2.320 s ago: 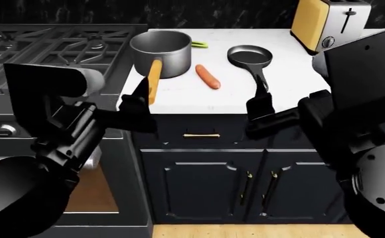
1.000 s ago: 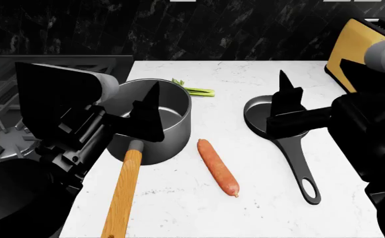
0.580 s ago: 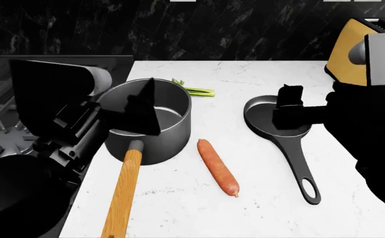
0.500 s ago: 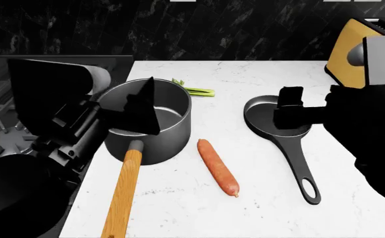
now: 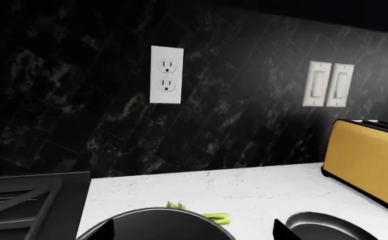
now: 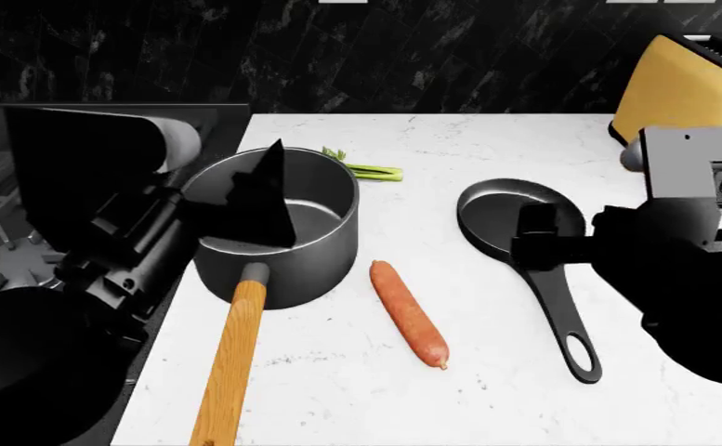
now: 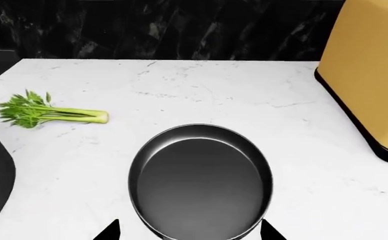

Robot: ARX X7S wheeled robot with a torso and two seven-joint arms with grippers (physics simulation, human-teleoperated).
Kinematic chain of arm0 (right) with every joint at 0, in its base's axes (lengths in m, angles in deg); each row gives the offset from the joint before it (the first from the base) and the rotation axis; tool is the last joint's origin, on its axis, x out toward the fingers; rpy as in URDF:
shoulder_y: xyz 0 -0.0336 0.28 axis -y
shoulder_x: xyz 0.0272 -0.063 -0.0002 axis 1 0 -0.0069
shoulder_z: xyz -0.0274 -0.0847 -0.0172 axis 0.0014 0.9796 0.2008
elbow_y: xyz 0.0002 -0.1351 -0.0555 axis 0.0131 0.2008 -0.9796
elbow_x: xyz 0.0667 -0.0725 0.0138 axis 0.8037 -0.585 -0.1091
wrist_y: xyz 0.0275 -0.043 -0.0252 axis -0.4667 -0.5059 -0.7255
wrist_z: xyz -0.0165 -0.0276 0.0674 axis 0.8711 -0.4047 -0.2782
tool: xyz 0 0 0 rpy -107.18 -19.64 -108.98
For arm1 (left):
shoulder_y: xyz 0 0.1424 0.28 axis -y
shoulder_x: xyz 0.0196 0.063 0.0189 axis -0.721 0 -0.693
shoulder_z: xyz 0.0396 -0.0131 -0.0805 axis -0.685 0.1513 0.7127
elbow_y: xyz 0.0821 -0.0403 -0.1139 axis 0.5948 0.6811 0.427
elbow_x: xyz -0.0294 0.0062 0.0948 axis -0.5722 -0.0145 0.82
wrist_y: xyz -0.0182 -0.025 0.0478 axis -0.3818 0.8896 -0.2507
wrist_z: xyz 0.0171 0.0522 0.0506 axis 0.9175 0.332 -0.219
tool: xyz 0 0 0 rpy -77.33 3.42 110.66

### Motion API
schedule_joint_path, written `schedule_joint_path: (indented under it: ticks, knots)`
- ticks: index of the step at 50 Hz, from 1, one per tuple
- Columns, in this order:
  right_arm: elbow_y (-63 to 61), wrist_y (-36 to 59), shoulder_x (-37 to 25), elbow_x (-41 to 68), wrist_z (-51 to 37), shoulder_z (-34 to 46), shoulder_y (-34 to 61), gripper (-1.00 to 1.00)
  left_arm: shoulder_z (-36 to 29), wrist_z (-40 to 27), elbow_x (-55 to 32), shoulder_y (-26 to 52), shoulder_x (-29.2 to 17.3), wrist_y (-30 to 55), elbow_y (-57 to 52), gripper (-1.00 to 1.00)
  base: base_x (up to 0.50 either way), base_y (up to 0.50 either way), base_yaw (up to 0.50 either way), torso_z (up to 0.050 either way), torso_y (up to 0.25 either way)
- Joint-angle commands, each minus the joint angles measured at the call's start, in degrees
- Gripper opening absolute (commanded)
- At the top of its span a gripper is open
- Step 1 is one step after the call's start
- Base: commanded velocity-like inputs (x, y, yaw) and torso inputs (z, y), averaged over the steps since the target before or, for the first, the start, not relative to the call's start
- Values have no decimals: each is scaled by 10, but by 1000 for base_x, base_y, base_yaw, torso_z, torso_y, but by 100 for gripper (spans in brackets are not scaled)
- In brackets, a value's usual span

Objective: Place both pans onto different burners. Then place the celery and the sausage on different pans.

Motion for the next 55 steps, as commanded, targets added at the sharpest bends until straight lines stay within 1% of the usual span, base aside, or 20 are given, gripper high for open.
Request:
schedule_joint_path:
  ticks: [1,9,14,17,20,28,36,49,55]
  knots:
    - [7,-12,-7,-21,34,-3,-38,100,8,-20,-16,4,0,-5,-3,100,0,0,0,0,0]
    - [21,-22,-10,-45,64,2,-54,100,5,-22,-23,4,7,-14,1,100,0,0,0,0,0]
    - [29,-26,-12,-61,76,9,-57,100,-9,-10,0,-1,3,-24,8,100,0,0,0,0,0]
    - [33,-27,-13,-69,82,13,-61,100,-11,-11,0,2,3,-25,12,100,0,0,0,0,0]
    - [34,-32,-12,-82,90,18,-63,100,-8,-20,-17,10,3,-19,9,100,0,0,0,0,0]
    - [48,-45,-12,-118,118,36,-79,100,-13,-24,-31,13,-1,-18,-2,100,0,0,0,0,0]
    - [52,-52,-5,-131,132,52,-104,100,-6,-59,-80,23,2,-8,-1,100,0,0,0,0,0]
    - [65,-62,10,-146,155,70,-110,100,-7,-75,-103,29,-1,-12,5,100,0,0,0,0,0]
    - [75,-66,13,-154,162,76,-107,100,-14,-62,-86,23,-4,-20,8,100,0,0,0,0,0]
